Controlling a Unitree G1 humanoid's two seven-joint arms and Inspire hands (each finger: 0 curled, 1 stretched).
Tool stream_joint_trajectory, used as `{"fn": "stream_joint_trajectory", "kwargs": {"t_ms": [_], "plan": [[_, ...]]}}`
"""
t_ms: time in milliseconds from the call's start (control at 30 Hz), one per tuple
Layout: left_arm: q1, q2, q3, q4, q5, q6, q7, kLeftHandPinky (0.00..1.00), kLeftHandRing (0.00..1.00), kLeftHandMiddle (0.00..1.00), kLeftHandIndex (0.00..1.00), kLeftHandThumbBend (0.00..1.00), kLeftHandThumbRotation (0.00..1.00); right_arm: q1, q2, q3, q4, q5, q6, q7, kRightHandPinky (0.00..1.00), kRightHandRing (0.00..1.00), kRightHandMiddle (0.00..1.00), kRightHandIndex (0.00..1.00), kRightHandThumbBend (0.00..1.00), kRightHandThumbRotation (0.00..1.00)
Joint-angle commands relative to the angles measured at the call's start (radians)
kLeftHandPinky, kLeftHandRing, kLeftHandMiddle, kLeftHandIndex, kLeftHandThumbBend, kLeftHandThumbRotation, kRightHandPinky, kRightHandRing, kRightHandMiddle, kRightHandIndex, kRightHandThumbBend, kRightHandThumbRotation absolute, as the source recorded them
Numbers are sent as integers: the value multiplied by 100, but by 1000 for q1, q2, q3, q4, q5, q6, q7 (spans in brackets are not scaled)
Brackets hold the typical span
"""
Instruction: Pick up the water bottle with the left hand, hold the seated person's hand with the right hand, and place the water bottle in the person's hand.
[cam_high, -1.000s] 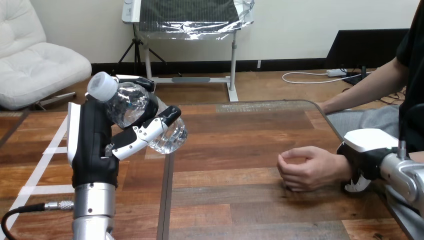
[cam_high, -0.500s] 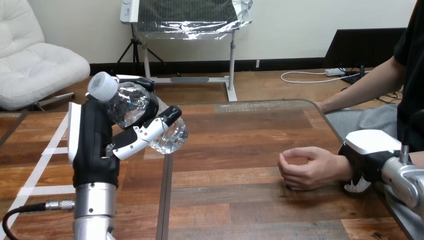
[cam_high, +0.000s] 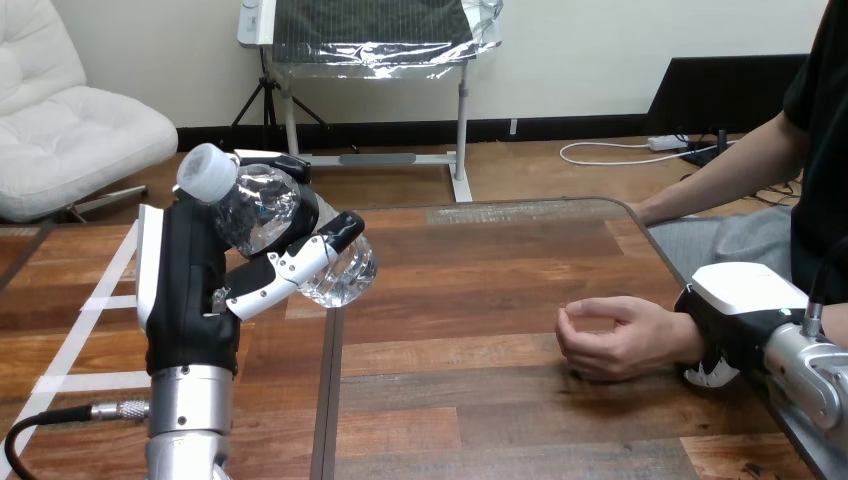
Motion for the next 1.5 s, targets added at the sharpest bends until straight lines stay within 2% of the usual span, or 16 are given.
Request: {"fn": "stream_joint_trajectory", "kwargs": {"t_ms": [0, 100, 233, 600, 733, 1000, 1100, 1200, 1400, 1467], "plan": [[-65, 14, 12, -58, -13, -13, 0, 43, 43, 46, 50, 64, 0, 0, 49, -18, 5, 27, 13, 16, 24, 34, 43, 47, 70, 0], [-67, 14, 13, -52, -26, -15, -5, 43, 43, 46, 50, 64, 0, -6, 39, -12, -5, 20, 4, 3, 27, 36, 46, 49, 71, 0], [-70, 15, 11, -53, -25, -13, -6, 43, 43, 46, 50, 64, 0, -13, 30, -25, -13, 31, -9, -4, 28, 37, 46, 49, 70, 0], [-77, 20, 6, -42, -21, -21, -6, 43, 43, 46, 50, 63, 0, -24, 18, -65, -25, 71, -35, -16, 22, 31, 41, 43, 71, 0], [-79, 17, 2, -45, -20, -15, -7, 43, 43, 46, 51, 63, 0, -22, 11, -89, -39, 95, -60, -22, 20, 29, 38, 41, 71, 0], [-83, 15, -4, -43, -25, -12, -11, 43, 42, 46, 51, 63, 0, -24, -3, -104, -67, 96, -73, -43, 16, 25, 33, 37, 72, 0], [-87, 19, -6, -38, -12, -20, -10, 42, 42, 46, 51, 62, 0, -24, -8, -107, -90, 93, -61, -41, 16, 24, 33, 37, 72, 0], [-90, 20, -8, -36, -12, -21, -12, 42, 42, 46, 51, 62, 0, -20, -14, -121, -106, 104, -82, -49, 15, 23, 32, 36, 73, 0], [-96, 18, -11, -33, -10, -21, -14, 41, 42, 46, 51, 62, 0, -20, -23, -140, -141, 108, -85, -33, 14, 22, 31, 35, 73, 0], [-99, 14, -12, -31, -17, -20, -17, 41, 42, 46, 51, 62, 0, -19, -28, -146, -149, 110, -107, -42, 14, 22, 30, 34, 74, 0]]}}
